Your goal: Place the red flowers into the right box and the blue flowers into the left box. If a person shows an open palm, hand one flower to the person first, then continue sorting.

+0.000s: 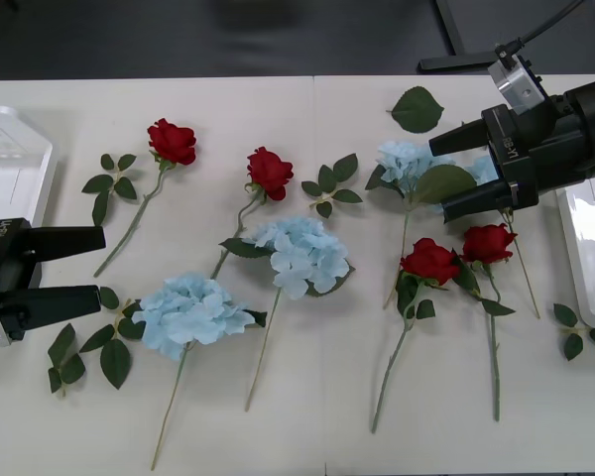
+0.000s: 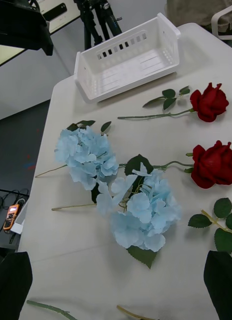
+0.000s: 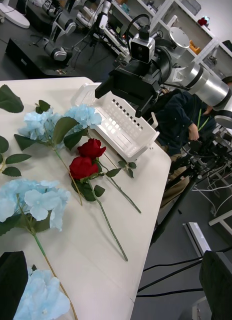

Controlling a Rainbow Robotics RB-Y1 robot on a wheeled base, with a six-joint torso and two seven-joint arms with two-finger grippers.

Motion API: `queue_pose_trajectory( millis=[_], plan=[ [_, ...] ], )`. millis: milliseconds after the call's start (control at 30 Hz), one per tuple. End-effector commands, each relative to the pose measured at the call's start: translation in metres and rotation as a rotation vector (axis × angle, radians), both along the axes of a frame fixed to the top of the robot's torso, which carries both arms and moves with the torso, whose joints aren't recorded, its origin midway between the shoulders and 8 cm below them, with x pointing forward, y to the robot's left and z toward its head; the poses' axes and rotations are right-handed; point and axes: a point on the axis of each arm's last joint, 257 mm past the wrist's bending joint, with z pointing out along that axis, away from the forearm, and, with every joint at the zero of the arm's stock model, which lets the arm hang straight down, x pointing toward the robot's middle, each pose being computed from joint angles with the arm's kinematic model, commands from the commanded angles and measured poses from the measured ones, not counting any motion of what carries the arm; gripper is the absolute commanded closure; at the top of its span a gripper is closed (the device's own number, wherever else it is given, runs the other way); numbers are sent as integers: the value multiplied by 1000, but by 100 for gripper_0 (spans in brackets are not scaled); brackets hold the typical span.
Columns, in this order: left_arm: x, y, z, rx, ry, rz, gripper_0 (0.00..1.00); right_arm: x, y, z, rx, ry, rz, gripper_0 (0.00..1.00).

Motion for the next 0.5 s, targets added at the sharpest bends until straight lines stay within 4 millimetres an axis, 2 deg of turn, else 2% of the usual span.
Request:
queue_pose_trajectory(
  millis=[33, 133, 200, 367, 500],
  plan=[
    [-6, 1, -8, 40, -2, -22, 0, -2, -38, -38, -56, 86, -86, 0],
    [-6, 1, -8, 40, -2, -22, 0, 4, -47, -37, -77, 76, -112, 0],
    [-7, 4, -17, 7, 33, -3, 0, 5, -50, -33, -84, 67, -117, 0],
    [9, 17, -3, -2, 19, 16, 0, 10, -53, -30, -83, 59, -129, 0],
    [29, 33, 8, 61, -27, 33, 0, 23, -70, -39, -142, 67, -187, 0]
  ],
)
